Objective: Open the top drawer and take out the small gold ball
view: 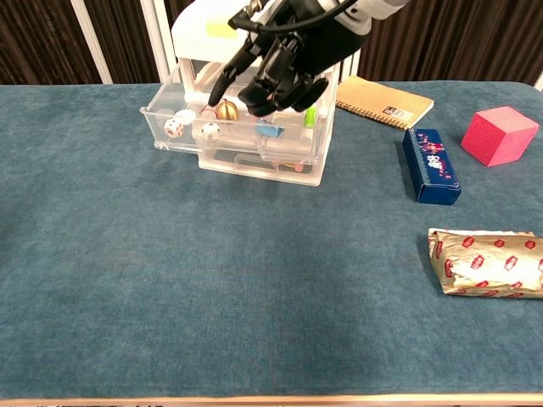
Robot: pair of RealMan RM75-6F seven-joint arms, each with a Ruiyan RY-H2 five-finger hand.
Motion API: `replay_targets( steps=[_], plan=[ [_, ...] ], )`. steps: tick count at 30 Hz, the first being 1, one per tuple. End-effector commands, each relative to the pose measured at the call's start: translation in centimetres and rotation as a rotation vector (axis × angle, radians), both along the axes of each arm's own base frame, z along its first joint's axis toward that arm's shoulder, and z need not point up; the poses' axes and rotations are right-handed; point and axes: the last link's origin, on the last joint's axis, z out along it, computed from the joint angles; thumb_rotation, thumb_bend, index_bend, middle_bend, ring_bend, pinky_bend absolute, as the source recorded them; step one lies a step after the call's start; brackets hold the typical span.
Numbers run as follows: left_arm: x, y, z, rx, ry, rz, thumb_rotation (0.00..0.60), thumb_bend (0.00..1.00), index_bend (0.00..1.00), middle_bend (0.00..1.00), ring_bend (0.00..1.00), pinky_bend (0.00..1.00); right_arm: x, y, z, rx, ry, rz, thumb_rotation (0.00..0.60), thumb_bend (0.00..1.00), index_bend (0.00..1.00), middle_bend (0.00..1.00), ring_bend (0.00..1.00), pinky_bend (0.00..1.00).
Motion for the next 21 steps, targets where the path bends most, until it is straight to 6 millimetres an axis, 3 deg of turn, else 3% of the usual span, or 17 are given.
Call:
replay_targets(
  steps=[1,6,14,21],
  plan=[
    [0.0,0.0,0.0,0.001,0.0,0.0,0.6,0.23,0.13,0.0,0.0,0.0,0.0,0.0,0.4,-0.026,-0.011,0.001,0.6,0.56,0.16,0.74,0.87,0.93],
    [0.0,0.0,0.1,0.003,0.0,0.0,0.6,0.23,0.13,0.0,0.0,0.0,0.3,-0.3,1.3,-0.1,-0.022,0.047,0.6,0.38,0.18,0.72,0.85,0.93],
    [-0.1,0.1,0.0,-0.001,0.001,0.006,0.6,0.23,0.13,0.0,0.0,0.0,0.6,-0.9,2.8,-0.368,0.003,0.21,0.6,0.27,0.22,0.72,0.84,0.92],
    [-0.2,0.2,0.0,0.0,-0.001,0.014,0.6,0.23,0.13,0.0,0.0,0.0,1.8,-1.5,2.9,-0.516,0.023,0.344,0.6,0.2,0.24,0.79,0.91,0.97]
  ],
)
